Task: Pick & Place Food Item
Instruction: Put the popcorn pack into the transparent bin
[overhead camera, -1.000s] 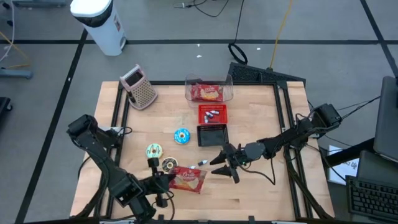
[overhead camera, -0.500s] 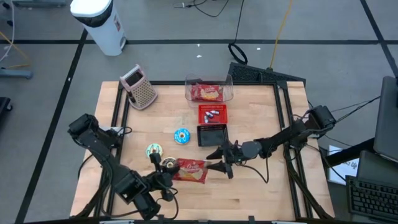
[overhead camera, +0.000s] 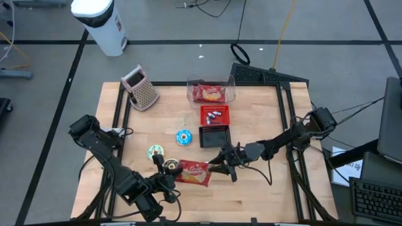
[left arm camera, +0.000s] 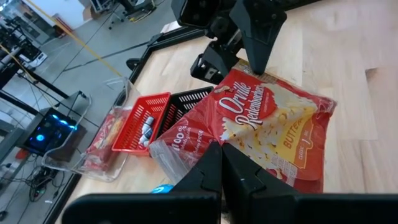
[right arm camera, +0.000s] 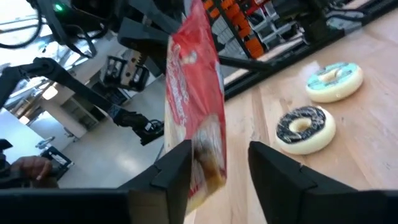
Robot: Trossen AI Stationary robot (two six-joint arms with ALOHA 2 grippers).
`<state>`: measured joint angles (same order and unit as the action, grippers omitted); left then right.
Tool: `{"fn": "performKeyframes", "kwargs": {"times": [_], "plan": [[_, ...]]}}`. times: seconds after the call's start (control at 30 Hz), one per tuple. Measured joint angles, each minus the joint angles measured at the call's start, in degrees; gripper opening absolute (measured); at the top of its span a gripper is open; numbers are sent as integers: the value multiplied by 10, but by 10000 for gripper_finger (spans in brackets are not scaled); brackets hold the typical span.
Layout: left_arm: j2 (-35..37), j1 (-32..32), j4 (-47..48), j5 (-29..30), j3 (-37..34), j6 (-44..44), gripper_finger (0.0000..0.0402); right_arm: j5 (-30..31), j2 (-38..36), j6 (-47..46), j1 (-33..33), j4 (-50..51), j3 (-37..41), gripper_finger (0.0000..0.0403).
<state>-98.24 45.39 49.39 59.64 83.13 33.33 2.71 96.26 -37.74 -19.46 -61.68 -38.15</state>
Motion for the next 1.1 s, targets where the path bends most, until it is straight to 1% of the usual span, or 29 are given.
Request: {"fn": "performKeyframes", "kwargs": {"times": [0.13,0.27,0.33,0.37,0.57,0.63,0.73,0.8,0.87,0.97,1.1], "plan": [[0,0,0,0,0,2,0,0,0,14,0,-7,0,105],[0,0,0,0,0,6,0,-4,0,36,0,-18,0,46],[0,0,0,-1,0,9,0,-23,0,46,0,-20,0,16],[0,0,0,-2,0,11,0,-30,0,51,0,-23,0,11],[0,0,0,-3,0,17,1,-33,0,59,0,-24,0,7],[0,-1,0,-12,0,17,4,-35,0,63,0,-23,0,6],[0,-2,0,-22,0,43,15,-36,0,63,0,-22,0,5],[0,-5,0,-26,0,69,30,-36,0,64,0,-22,0,4],[1,-10,0,-39,0,92,55,-36,0,65,0,-21,0,3],[0,-16,0,-46,0,124,106,-36,0,65,0,-22,0,3],[1,-26,-1,-78,0,125,178,-35,0,65,0,-22,0,2]]}}
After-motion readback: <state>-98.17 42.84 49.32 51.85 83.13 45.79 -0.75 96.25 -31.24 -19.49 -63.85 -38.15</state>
